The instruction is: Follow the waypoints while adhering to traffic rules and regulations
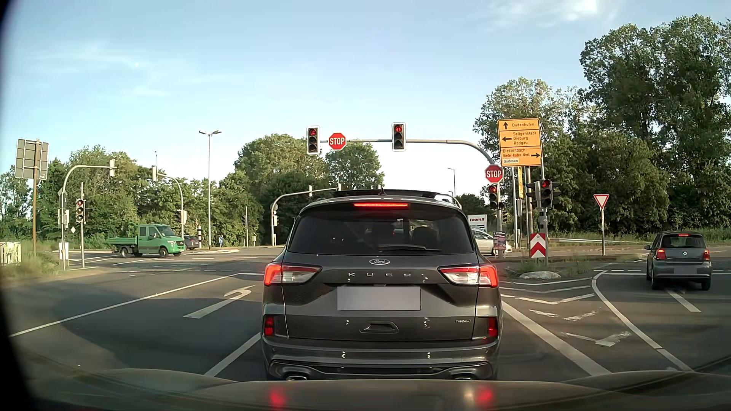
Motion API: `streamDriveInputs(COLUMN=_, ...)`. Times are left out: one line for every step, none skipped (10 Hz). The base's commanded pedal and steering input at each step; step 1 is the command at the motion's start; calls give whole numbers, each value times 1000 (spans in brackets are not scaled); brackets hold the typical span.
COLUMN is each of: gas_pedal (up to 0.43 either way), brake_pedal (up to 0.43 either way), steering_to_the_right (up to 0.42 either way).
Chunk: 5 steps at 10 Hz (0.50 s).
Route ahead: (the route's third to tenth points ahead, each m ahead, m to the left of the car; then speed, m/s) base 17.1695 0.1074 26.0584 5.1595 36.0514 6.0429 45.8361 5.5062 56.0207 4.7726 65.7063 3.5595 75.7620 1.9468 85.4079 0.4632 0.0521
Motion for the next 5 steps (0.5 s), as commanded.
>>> streamDriveInputs(gas_pedal=0, brake_pedal=299, steering_to_the_right=4)
streamDriveInputs(gas_pedal=0, brake_pedal=293, steering_to_the_right=4)
streamDriveInputs(gas_pedal=0, brake_pedal=287, steering_to_the_right=5)
streamDriveInputs(gas_pedal=0, brake_pedal=293, steering_to_the_right=5)
streamDriveInputs(gas_pedal=0, brake_pedal=293, steering_to_the_right=5)
